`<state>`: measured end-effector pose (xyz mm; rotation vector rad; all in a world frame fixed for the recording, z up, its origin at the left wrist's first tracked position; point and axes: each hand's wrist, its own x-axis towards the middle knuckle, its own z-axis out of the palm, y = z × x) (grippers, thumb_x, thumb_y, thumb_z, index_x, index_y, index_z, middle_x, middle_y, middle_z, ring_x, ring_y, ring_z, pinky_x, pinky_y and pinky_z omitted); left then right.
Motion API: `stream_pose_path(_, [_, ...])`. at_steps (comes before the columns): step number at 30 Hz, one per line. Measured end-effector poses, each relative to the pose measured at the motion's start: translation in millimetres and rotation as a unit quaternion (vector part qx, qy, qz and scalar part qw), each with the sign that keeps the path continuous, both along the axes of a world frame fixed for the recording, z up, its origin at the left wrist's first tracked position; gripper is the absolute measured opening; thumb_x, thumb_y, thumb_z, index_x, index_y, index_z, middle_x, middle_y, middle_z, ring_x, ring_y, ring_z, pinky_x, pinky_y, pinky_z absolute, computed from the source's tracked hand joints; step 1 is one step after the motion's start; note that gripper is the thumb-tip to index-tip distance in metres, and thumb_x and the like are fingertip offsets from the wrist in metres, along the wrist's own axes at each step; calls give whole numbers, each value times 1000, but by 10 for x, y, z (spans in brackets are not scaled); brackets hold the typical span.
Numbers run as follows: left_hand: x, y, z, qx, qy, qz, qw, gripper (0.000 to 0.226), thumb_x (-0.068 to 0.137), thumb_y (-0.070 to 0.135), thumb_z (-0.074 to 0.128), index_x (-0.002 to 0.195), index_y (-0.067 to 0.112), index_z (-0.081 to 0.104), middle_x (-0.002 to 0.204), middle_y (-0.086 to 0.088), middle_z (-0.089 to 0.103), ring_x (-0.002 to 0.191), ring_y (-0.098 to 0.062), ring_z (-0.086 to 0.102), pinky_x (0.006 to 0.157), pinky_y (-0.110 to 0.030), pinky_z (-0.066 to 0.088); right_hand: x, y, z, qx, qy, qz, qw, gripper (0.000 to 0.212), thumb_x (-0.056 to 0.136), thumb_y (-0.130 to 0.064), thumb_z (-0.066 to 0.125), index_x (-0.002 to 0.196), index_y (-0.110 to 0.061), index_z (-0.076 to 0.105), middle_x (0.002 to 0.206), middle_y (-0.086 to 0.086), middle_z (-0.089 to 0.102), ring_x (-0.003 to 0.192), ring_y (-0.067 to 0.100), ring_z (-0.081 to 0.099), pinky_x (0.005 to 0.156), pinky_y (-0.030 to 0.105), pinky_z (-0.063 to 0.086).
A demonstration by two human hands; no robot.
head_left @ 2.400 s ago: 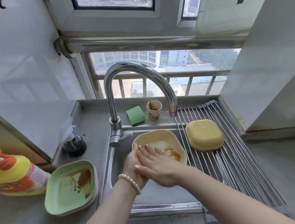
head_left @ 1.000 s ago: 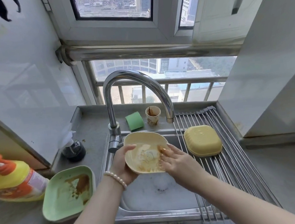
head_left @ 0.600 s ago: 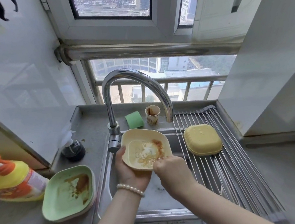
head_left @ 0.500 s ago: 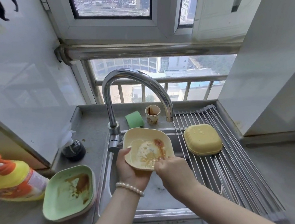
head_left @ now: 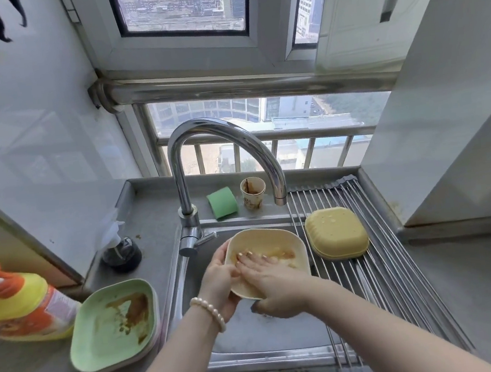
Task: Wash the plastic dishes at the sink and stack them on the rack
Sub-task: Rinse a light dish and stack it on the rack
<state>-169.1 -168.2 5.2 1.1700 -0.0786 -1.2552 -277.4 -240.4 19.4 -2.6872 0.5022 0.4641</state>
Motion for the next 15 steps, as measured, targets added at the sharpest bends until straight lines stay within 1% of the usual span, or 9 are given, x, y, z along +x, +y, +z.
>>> stream_pose_path(1, [39,-2,-13,5,-8,8,1000,65,82,-24,28,127,16,53,110,-16,62,94,-32,62,77,-43,54,-12,28,-37,-2,-8,-2,1000,75,95,-28,52,153,-15,7,161,7,0,148,21,1,118,36,2])
stream_pose_path(3, [135,3,-48,18,-29,22,999,66,80,-25,28,126,14,53,111,-17,59,98,-35,59,79,-49,53,-91,52,-123,-33,-58,-4,998,49,98,-26,48,145,-19,37,151,11,36,137,28,35,111,40,29])
stream_pose_path(5, [208,17,-67,33,-50,20,998,68,78,-25,28,125,16,53,114,-16,57,103,-37,57,81,-53,53,-219,40,-167,-76,-144,-9,987,26,96,-26,51,118,-18,64,113,9,67,102,30,61,80,34,47])
stream_pose_path(7, [205,26,-62,48,-77,-9,996,68,77,-26,31,126,17,50,113,-13,56,101,-36,56,78,-52,53,-337,-1,-217,-75,-258,-36,962,12,83,-26,65,87,-19,73,75,2,70,69,26,65,56,25,44])
stream_pose_path(8, [196,19,-71,47,-85,-19,995,67,77,-26,32,127,16,48,112,-12,56,99,-35,56,74,-49,53,-384,-19,-240,-56,-320,-72,943,6,75,-25,71,77,-20,74,65,-2,69,60,19,64,52,22,42])
stream_pose_path(10, [176,1,-81,24,-81,-16,996,63,78,-24,35,126,16,46,112,-10,55,95,-30,56,69,-40,51,-421,-38,-259,99,-379,-193,900,5,69,-13,80,71,-16,77,64,-9,70,59,4,62,59,18,46])
stream_pose_path(12, [164,-15,-91,5,-121,-26,992,47,77,-8,48,118,14,57,113,-8,56,98,-22,56,78,-35,48,-413,-89,-194,271,-394,-289,829,18,65,5,82,66,-11,76,59,-12,68,60,-3,60,64,15,48])
stream_pose_path(14, [162,-40,-122,25,-200,-37,979,38,70,17,60,104,4,70,116,-5,66,111,-18,57,96,-37,44,-396,-177,-162,332,-411,-323,785,30,64,16,77,64,-13,72,58,-9,67,58,-1,60,64,15,50])
stream_pose_path(15, [139,-49,-117,37,-215,-34,975,47,71,30,67,103,-3,70,119,-8,67,115,-20,58,101,-40,41,-369,-220,-156,350,-416,-339,767,30,65,18,75,65,-12,70,58,-7,68,57,0,61,63,15,51])
